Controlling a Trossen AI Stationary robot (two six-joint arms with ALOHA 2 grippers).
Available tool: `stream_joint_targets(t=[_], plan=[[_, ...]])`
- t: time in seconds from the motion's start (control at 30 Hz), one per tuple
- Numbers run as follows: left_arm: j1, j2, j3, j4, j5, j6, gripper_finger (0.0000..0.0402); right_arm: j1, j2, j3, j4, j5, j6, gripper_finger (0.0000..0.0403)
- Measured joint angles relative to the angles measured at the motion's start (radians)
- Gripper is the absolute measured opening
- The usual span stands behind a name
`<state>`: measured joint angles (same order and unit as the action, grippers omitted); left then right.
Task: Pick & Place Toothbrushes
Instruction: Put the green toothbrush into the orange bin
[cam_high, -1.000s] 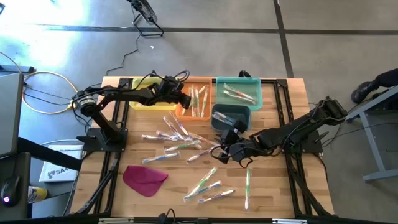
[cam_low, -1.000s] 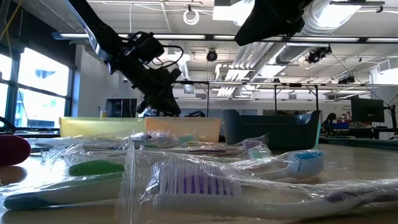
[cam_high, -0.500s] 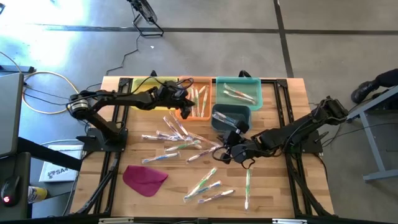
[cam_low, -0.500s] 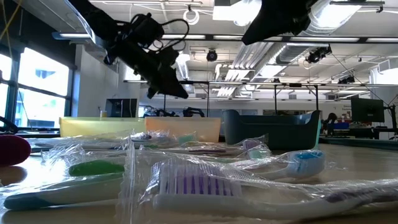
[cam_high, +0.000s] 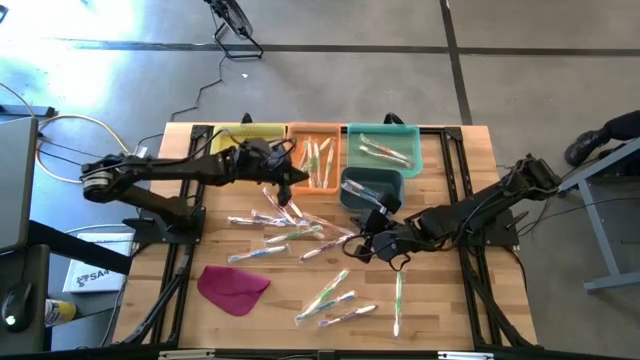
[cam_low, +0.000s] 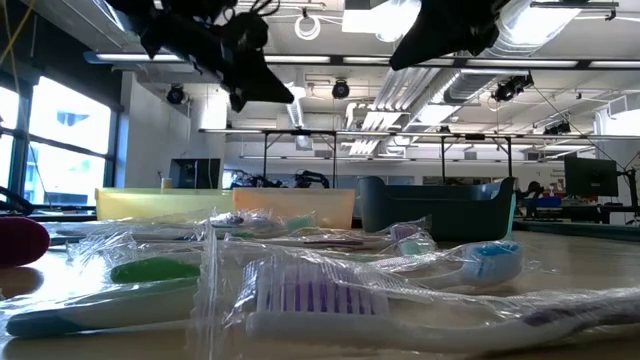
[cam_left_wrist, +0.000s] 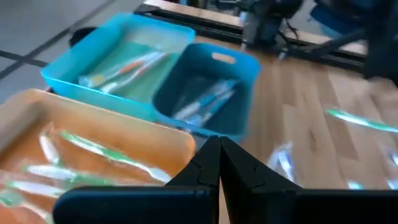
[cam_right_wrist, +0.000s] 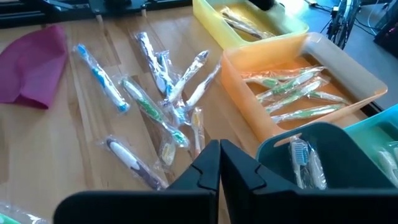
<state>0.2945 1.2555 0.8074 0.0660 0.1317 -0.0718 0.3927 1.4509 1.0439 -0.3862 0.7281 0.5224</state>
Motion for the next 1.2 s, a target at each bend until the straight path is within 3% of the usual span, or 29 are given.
stream_joint_targets(t=[0.23, 0.43, 0.63, 0.87, 0.97, 1.2], plan=[[-0.095, -0.122, -0.104, -0.003, -0.109, -0.004, 0.0000, 0.009, -0.017, 0.000, -0.058, 0.014, -0.010, 0.0004], [-0.163, -0.242, -0.197, 0.049, -0.147, -0.004, 0.0000, 0.048, -0.019, 0.000, -0.153, 0.136, 0.059, 0.0003], [-0.218, -0.361, -0.261, 0.040, -0.151, 0.037, 0.0000, 0.100, -0.032, 0.000, -0.190, 0.151, 0.102, 0.0003], [-0.308, -0.430, -0.294, 0.046, -0.155, 0.042, 0.0000, 0.101, -0.088, 0.000, -0.132, 0.014, -0.010, 0.0002], [-0.349, -0.431, -0.295, 0.044, -0.208, 0.042, 0.0000, 0.075, -0.094, 0.000, -0.071, -0.042, -0.100, 0.0002], [-0.421, -0.431, -0.295, 0.042, -0.281, 0.042, 0.0000, 0.002, -0.087, 0.000, 0.037, -0.267, -0.216, 0.0002]])
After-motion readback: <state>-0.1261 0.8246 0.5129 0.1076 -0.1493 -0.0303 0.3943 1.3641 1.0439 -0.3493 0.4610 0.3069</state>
